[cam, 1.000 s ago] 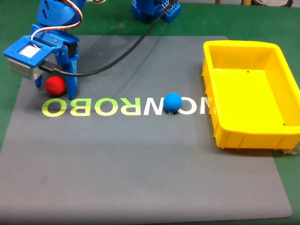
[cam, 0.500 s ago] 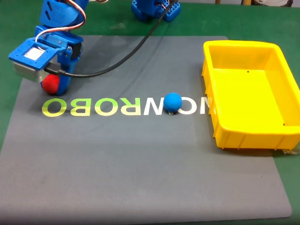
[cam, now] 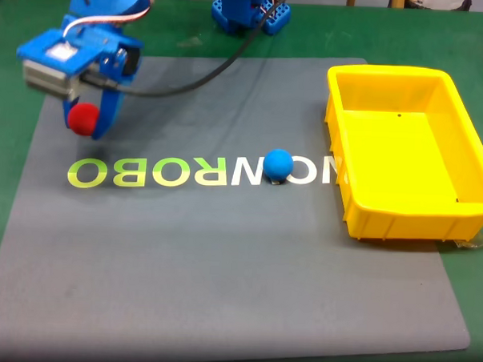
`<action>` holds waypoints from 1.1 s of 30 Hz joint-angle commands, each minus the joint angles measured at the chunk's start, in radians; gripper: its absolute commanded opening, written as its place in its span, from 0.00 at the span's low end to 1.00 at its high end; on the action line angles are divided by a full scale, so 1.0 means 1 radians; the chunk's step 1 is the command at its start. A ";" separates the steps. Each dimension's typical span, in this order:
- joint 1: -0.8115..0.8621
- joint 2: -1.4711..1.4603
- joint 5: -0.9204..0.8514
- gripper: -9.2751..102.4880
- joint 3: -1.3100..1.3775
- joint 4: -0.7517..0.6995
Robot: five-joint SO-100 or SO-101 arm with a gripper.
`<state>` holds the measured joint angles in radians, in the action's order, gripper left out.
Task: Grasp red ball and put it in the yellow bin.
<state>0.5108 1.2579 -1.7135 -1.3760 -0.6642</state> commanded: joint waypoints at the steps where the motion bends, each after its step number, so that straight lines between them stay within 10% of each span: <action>1: -0.071 0.146 0.040 0.08 0.075 0.015; 33: -0.950 0.308 0.156 0.08 0.063 -0.063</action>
<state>-0.4065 1.4849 -1.5693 -1.3760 -0.7256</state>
